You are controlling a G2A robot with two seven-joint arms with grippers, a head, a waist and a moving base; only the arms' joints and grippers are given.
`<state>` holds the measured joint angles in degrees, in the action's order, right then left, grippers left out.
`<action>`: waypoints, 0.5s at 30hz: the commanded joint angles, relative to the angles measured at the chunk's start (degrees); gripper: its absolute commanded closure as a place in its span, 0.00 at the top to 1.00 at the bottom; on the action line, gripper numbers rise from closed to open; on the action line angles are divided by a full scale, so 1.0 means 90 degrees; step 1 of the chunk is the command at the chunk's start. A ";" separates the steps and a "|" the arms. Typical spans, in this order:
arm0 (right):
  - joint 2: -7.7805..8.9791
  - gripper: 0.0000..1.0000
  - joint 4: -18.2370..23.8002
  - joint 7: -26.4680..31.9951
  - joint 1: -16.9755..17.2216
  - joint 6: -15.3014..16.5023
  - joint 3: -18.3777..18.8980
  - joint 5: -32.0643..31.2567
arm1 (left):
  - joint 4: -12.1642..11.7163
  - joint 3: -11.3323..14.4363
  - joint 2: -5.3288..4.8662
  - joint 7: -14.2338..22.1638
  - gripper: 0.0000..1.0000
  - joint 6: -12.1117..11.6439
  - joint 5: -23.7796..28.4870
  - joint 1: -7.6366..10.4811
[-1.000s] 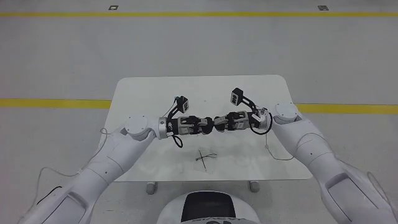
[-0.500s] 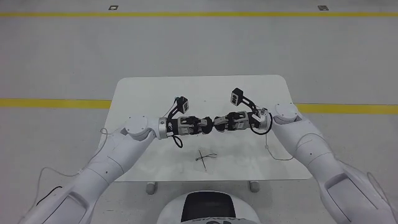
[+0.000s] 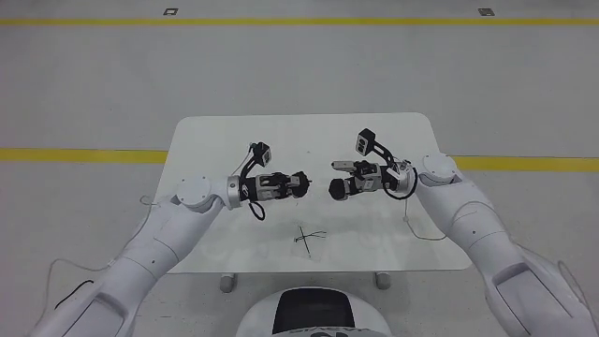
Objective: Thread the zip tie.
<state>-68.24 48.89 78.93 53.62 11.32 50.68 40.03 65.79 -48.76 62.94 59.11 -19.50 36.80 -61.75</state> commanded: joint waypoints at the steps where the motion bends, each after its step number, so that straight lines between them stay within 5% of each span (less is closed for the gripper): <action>1: -0.0001 1.00 -0.0001 0.0002 -0.0001 0.0001 -0.0003 0.0002 | 0.0113 -0.0256 -0.0054 0.0021 0.00 0.0002 -0.0165 -0.0107; 15: -0.0001 1.00 -0.0001 0.0002 -0.0001 0.0001 -0.0003 0.0002 | 0.0132 -0.0297 -0.0061 0.0032 0.00 0.0002 -0.0186 -0.0126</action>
<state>-68.25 48.88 78.95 53.61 11.33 50.66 40.04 66.98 -51.44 62.38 59.41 -19.48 35.13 -62.88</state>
